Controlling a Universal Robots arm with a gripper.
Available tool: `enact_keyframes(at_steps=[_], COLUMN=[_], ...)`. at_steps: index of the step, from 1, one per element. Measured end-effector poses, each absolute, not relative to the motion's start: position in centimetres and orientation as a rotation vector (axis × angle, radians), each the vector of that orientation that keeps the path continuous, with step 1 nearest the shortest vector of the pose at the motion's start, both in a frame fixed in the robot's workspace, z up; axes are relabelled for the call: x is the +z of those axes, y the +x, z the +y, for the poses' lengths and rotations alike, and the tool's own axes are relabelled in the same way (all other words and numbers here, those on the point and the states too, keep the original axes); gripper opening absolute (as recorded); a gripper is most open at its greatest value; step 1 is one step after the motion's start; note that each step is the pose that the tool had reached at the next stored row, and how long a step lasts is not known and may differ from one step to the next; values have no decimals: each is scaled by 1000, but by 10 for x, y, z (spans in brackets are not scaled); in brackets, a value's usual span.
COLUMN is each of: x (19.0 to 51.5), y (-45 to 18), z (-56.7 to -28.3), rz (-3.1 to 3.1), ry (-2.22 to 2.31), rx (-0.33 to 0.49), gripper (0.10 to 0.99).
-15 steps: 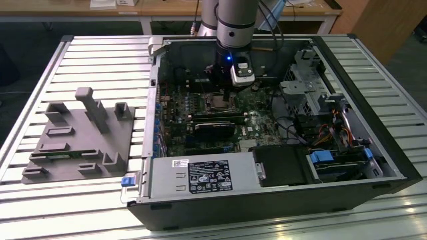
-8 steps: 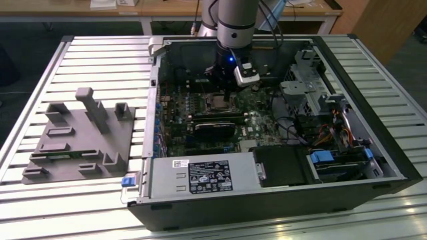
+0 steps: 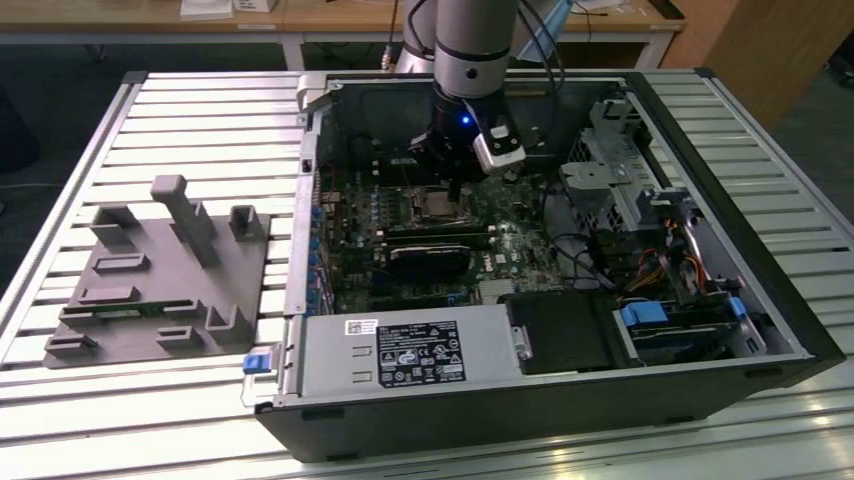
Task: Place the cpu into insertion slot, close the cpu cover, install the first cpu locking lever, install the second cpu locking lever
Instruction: 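Close the cpu cover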
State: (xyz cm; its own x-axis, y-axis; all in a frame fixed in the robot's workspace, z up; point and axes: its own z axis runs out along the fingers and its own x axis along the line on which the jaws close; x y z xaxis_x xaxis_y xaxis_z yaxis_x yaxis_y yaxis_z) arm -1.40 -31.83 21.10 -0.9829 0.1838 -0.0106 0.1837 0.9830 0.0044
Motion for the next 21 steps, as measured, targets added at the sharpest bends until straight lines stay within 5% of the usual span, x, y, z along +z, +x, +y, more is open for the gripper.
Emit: enact_keyframes(at_steps=[21], x=[210], y=[-29], z=[-330], rz=[3083], ry=[226], rx=[84], gripper=[106])
